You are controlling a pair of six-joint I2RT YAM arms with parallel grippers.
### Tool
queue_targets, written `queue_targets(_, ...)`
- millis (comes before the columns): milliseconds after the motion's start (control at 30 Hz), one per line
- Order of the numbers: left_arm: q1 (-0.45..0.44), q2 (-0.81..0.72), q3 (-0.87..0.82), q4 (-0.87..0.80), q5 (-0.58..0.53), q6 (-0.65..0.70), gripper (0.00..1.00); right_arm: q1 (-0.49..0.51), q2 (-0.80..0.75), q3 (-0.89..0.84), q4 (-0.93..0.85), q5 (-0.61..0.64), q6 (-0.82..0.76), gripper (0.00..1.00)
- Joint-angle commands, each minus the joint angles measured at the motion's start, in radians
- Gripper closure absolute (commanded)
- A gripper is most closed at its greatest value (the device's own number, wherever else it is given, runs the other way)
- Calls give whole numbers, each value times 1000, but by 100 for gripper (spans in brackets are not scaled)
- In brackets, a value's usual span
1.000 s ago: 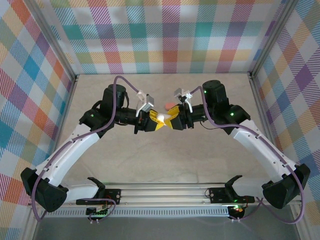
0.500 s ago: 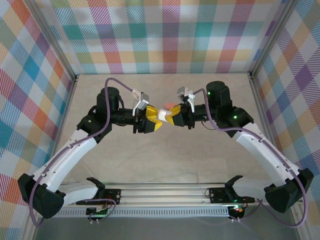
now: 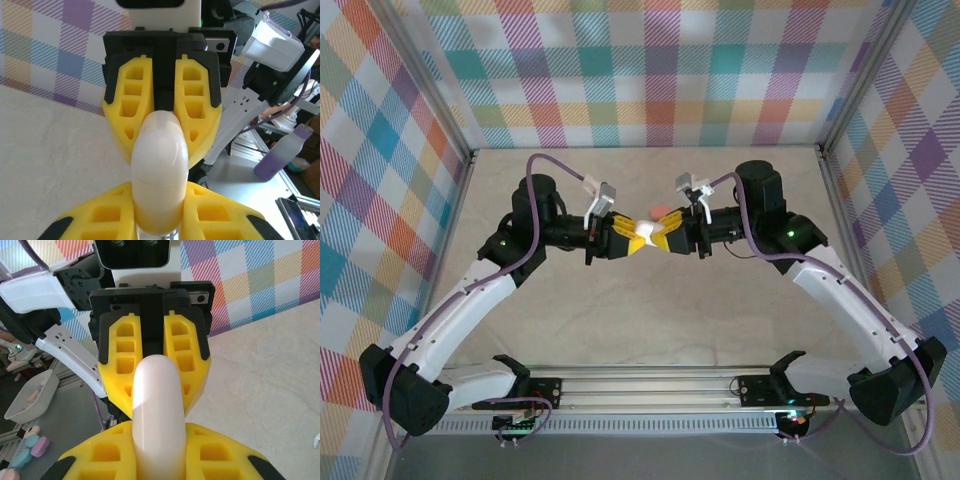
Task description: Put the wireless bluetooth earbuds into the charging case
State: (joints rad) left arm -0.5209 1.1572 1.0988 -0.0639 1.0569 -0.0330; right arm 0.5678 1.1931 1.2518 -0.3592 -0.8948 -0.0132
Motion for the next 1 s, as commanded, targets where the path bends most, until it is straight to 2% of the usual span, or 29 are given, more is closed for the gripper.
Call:
queue_targets(0,5,7,3,41,12,-17,86,-2,11,7,23,-42,4,93)
queue_targets(67,5,9,4,43,10,-20,82,-2,18,11,19,-50,4,93)
queue_targets(167,5,10,10,42,11,-22,65,-1,29,12,22,-60,9,94)
queue_targets(300,5,18,18,32,17,-22,60,-2,33,14,26,-67,11,94)
queue_targets(467,5,32,20,27,33,-18,71,-2,37,19,28,-52,16,94)
queue_targets(533,5,36,22,12,34,-8,84,-2,39,21,32,-41,20,94)
queue_targets(567,5,36,23,4,32,0,88,-2,38,21,34,-30,23,90)
queue_targets(633,5,33,23,-12,15,12,95,-2,32,14,43,8,30,77)
queue_targets(700,5,26,21,-35,5,35,98,-2,19,2,50,72,33,62)
queue_targets(800,5,13,5,-44,7,54,100,-7,12,8,18,181,25,59)
queue_targets(967,5,-4,-22,-38,5,65,100,-23,41,25,-17,232,49,58)
